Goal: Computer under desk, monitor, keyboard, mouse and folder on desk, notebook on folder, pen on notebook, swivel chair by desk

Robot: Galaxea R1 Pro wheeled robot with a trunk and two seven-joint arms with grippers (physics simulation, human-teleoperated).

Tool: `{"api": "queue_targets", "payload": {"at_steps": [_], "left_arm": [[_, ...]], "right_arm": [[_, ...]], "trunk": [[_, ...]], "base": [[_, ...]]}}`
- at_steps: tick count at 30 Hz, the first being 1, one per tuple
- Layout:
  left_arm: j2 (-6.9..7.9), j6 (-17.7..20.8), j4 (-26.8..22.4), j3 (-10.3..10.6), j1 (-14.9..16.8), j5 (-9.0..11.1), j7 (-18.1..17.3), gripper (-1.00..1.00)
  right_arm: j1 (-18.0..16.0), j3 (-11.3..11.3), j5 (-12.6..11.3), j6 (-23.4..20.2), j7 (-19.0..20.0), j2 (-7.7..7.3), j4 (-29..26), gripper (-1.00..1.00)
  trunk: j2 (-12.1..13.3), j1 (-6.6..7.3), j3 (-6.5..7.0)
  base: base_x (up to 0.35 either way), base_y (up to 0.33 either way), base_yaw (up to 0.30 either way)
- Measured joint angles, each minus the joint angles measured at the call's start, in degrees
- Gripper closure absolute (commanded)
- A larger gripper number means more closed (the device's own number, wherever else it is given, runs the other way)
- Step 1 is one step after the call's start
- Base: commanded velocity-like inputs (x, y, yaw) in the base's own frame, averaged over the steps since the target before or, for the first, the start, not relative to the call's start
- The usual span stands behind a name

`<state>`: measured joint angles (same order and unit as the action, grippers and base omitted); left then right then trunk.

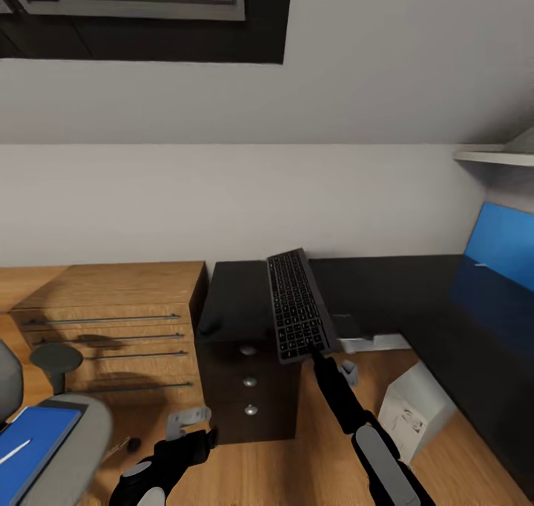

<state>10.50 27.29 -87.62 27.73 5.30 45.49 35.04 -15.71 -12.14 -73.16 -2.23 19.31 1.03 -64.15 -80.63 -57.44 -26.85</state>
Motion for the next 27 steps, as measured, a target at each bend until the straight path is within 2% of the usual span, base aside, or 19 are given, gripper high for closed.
{"api": "queue_targets", "payload": {"at_steps": [2,3,4,6,27], "left_arm": [[0.0,0.0,0.0,0.0,0.0,0.0,0.0,-1.0],[0.0,0.0,0.0,0.0,0.0,0.0,0.0,-1.0],[0.0,0.0,0.0,0.0,0.0,0.0,0.0,-1.0],[0.0,0.0,0.0,0.0,0.0,0.0,0.0,-1.0],[0.15,-0.1,0.0,-0.4,0.0,0.1,0.0,-1.0]], "right_arm": [[0.0,0.0,-0.6,0.0,-0.1,0.05,0.0,1.0],[0.0,0.0,-1.6,0.0,-0.1,0.07,0.1,1.0],[0.0,0.1,-4.0,0.0,-0.2,0.04,0.1,1.0],[0.0,0.0,-4.8,0.0,-0.2,-0.02,0.1,1.0],[0.0,-0.1,-5.4,-0.1,-0.1,-0.25,0.1,1.0]], "trunk": [[0.8,0.44,0.36],[1.2,0.66,0.54],[1.6,0.88,0.72],[2.4,1.32,1.08],[10.8,5.93,4.85]], "base": [[-0.279,-0.246,0.0],[-0.279,-0.246,0.0],[-0.279,-0.246,0.0],[-0.279,-0.246,0.0],[-0.283,-0.229,0.0]]}}
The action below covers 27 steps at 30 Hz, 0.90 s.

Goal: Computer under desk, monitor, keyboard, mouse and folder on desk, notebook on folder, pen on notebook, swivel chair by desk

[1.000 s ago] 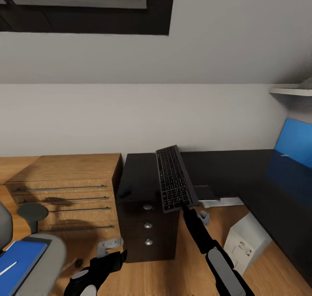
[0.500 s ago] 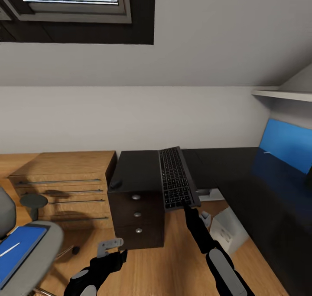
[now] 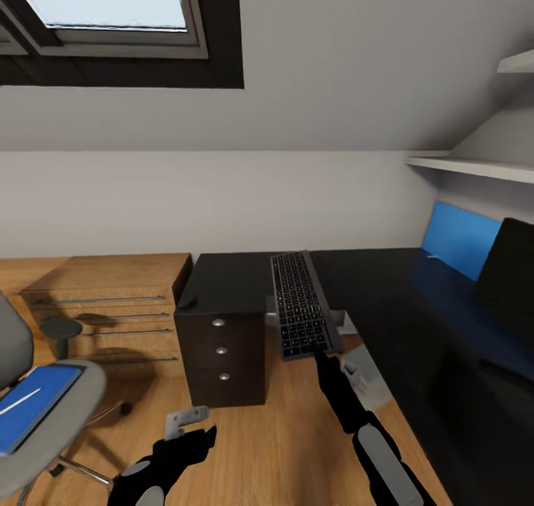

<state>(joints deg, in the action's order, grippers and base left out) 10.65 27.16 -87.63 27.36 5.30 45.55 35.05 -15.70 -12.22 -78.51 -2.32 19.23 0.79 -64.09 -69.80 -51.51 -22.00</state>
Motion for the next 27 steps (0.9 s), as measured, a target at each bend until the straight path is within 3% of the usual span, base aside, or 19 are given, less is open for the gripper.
{"api": "queue_targets", "payload": {"at_steps": [16,27], "left_arm": [[0.19,-0.1,-0.1,-0.1,0.0,1.2,-0.1,-1.0],[0.2,-0.1,-0.2,-0.1,0.0,1.3,-0.1,-1.0]], "right_arm": [[0.0,0.0,0.0,0.0,-0.1,0.0,-0.1,1.0],[0.0,0.0,0.0,0.1,0.0,0.18,0.0,1.0]], "trunk": [[6.4,3.51,2.88],[10.8,5.93,4.85]], "base": [[-0.336,-0.02,0.0],[-0.342,-0.137,0.0]]}}
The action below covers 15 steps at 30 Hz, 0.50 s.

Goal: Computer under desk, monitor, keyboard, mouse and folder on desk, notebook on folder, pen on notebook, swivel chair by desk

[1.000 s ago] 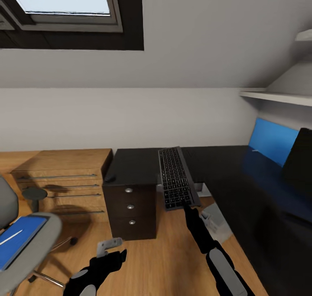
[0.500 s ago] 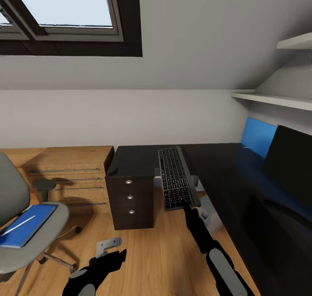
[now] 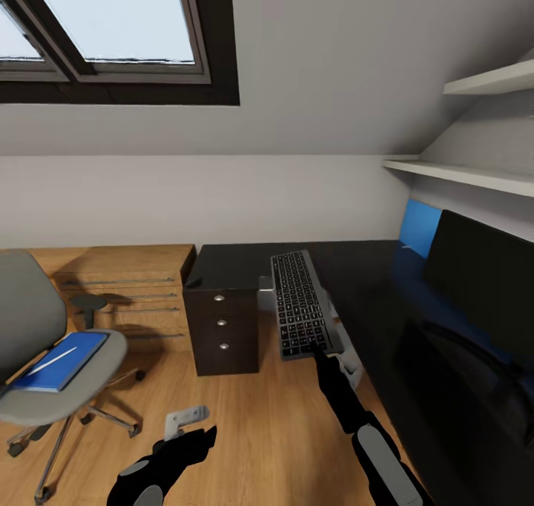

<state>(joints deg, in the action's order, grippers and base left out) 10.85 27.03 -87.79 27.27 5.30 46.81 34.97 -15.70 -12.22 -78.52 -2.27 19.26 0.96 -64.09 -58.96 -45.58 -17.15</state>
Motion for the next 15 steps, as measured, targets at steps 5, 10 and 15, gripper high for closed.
{"api": "queue_targets", "payload": {"at_steps": [5,10,15], "left_arm": [[0.0,0.0,0.0,0.0,0.0,0.0,0.0,-1.0],[-0.02,0.1,0.0,0.0,0.0,0.0,0.1,-1.0],[0.0,0.1,0.0,0.0,0.0,0.0,0.1,-1.0]], "right_arm": [[0.0,-0.1,0.0,0.0,-0.1,0.09,0.0,1.0],[0.0,-0.1,0.0,0.0,0.0,0.24,0.1,1.0],[0.0,-0.1,0.0,-0.1,0.0,0.14,0.1,1.0]], "trunk": [[2.0,1.1,0.9],[4.0,2.2,1.8],[6.0,3.3,2.7]], "base": [[-0.34,-0.169,0.0],[-0.332,-0.188,0.0],[-0.329,-0.195,0.0]]}}
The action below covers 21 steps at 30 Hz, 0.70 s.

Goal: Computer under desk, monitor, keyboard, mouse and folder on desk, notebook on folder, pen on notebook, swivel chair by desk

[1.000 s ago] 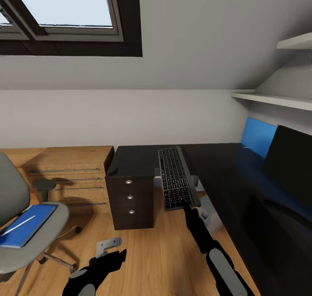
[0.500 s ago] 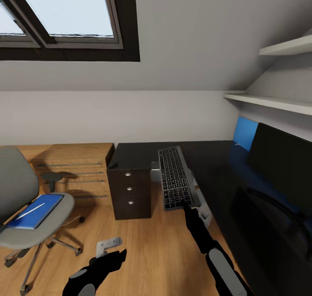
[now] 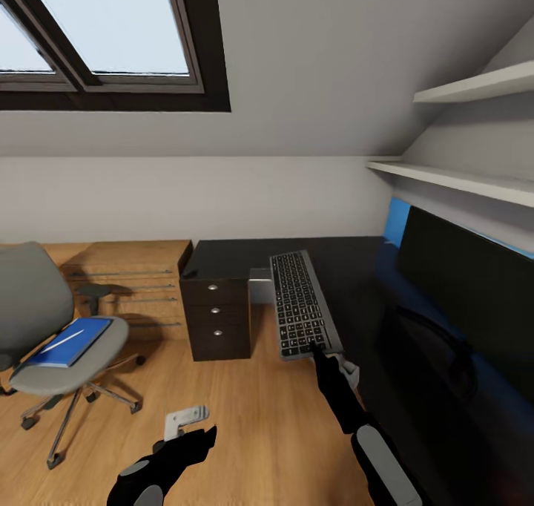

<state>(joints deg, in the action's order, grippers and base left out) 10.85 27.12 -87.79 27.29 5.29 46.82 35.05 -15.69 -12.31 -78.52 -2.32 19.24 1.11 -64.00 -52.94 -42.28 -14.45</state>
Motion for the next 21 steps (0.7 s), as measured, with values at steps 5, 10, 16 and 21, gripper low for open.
{"api": "queue_targets", "payload": {"at_steps": [5,10,16,21], "left_arm": [[-0.01,0.1,0.0,-0.1,0.0,0.0,0.0,-1.0],[-0.02,0.1,0.0,-0.1,0.0,0.0,0.0,-1.0],[-0.15,0.1,0.2,-0.6,0.0,-0.1,0.1,-1.0],[0.02,-0.3,0.2,-1.0,0.0,-0.3,1.5,-1.0]], "right_arm": [[0.0,0.0,-0.1,-0.1,0.0,-0.16,0.1,1.0],[0.0,0.0,0.0,-1.1,0.1,-0.15,0.2,1.0],[0.0,0.0,0.0,-1.6,-0.2,-0.01,2.0,1.0],[0.0,0.0,-0.4,-1.5,0.0,0.12,2.3,1.0]], "trunk": [[2.0,1.1,0.9],[4.0,2.2,1.8],[6.0,3.31,2.7],[6.0,3.33,2.71]], "base": [[-0.31,-0.208,0.0],[-0.299,-0.219,0.0],[-0.282,-0.241,0.0],[-0.138,-0.135,0.0]]}}
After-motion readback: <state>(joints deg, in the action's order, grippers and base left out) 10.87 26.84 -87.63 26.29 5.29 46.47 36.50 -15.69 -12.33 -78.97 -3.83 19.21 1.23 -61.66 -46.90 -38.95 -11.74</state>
